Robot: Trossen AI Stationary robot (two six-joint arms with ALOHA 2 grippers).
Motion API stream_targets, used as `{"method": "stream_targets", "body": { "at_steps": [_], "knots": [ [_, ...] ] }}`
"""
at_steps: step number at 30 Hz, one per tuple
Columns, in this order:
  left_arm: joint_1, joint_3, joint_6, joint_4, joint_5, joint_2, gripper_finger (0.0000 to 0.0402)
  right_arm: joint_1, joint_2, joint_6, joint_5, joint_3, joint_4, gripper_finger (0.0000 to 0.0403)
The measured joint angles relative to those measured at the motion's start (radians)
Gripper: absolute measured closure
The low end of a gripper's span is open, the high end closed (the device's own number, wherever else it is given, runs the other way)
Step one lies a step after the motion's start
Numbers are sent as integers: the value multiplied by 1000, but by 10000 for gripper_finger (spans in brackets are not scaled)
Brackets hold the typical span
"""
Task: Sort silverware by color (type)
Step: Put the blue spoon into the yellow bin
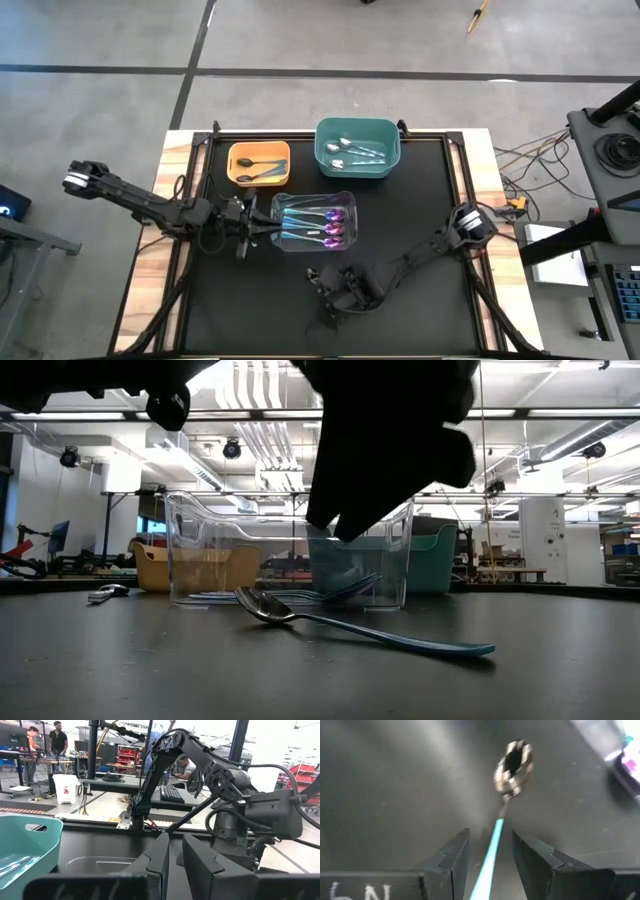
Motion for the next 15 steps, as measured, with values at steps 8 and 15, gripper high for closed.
{"method": "stream_targets", "body": {
  "at_steps": [8,15],
  "knots": [
    [0,0,-2,5,-6,2,365,3,24,-19,52,0,6,268],
    [0,0,1,3,-6,3,365,3,89,-27,85,0,17,268]
  ]
}}
